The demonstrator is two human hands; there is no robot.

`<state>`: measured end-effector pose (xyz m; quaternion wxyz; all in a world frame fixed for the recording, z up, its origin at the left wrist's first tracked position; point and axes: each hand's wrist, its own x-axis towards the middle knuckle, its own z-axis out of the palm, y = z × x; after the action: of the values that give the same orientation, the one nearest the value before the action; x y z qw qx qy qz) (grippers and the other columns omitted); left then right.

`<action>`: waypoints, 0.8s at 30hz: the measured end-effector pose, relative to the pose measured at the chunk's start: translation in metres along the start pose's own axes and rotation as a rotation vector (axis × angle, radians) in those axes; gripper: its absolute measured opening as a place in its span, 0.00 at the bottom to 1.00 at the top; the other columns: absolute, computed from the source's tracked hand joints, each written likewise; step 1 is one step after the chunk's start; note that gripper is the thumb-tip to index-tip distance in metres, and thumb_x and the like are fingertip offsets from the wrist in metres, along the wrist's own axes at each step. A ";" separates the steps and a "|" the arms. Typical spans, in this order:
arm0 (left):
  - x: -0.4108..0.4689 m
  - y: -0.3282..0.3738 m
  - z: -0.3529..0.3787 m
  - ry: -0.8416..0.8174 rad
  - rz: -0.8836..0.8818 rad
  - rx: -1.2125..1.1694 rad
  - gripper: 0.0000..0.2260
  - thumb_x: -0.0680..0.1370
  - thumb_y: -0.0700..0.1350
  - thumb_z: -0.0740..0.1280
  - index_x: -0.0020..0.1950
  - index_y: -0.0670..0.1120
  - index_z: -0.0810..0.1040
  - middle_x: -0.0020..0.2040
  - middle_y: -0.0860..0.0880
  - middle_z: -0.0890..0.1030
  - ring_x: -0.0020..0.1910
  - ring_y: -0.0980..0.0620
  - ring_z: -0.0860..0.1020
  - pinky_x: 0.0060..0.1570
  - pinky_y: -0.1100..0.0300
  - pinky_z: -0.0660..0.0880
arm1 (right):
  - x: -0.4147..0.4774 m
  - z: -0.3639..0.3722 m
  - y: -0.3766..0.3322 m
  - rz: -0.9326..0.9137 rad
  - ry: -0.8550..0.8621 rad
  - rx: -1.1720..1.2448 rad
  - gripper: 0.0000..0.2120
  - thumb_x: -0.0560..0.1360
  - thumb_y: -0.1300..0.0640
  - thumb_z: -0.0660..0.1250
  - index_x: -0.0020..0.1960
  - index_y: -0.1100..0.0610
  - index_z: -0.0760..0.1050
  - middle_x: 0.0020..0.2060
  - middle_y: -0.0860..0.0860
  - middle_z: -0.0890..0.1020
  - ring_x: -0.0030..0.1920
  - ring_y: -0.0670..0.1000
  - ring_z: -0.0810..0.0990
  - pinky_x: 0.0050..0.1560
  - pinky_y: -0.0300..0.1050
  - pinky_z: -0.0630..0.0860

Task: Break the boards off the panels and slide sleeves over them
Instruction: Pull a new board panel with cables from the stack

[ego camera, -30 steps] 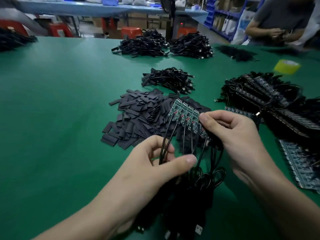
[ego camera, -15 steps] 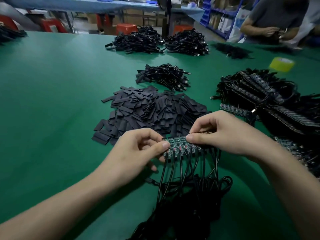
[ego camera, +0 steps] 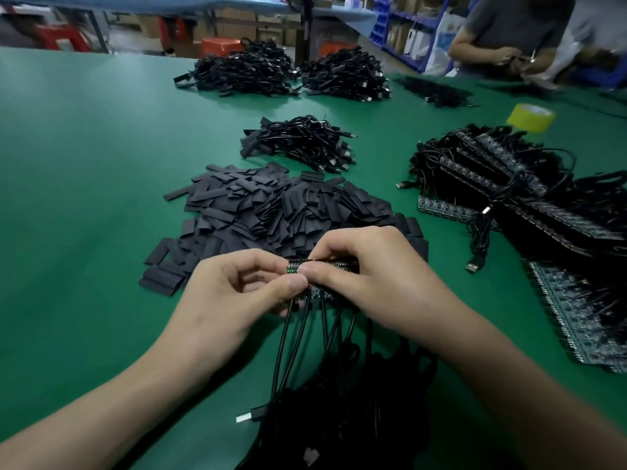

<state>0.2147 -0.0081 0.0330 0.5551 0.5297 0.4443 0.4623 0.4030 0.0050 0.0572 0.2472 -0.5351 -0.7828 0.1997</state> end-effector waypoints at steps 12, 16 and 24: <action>0.003 -0.002 -0.011 -0.067 -0.067 -0.154 0.09 0.63 0.48 0.77 0.40 0.46 0.86 0.36 0.44 0.85 0.31 0.55 0.82 0.32 0.69 0.76 | 0.015 -0.002 -0.002 -0.042 -0.143 0.227 0.07 0.78 0.51 0.72 0.41 0.46 0.82 0.37 0.41 0.84 0.40 0.37 0.81 0.43 0.33 0.73; 0.004 -0.004 -0.012 -0.088 -0.089 -0.166 0.10 0.62 0.48 0.77 0.40 0.44 0.86 0.34 0.43 0.84 0.30 0.54 0.82 0.32 0.68 0.75 | 0.012 -0.001 0.002 -0.047 -0.169 0.316 0.07 0.78 0.53 0.72 0.41 0.48 0.82 0.36 0.42 0.84 0.38 0.37 0.80 0.44 0.33 0.73; 0.003 -0.005 -0.012 -0.184 -0.063 -0.208 0.07 0.64 0.44 0.80 0.39 0.46 0.86 0.33 0.47 0.84 0.30 0.56 0.79 0.34 0.68 0.75 | 0.006 -0.004 0.002 -0.053 -0.239 0.465 0.07 0.79 0.54 0.71 0.43 0.51 0.84 0.37 0.45 0.86 0.39 0.38 0.81 0.44 0.29 0.73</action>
<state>0.2039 -0.0030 0.0270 0.6597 0.4953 0.3574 0.4378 0.4058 0.0112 0.0604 0.2744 -0.4159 -0.7531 0.4296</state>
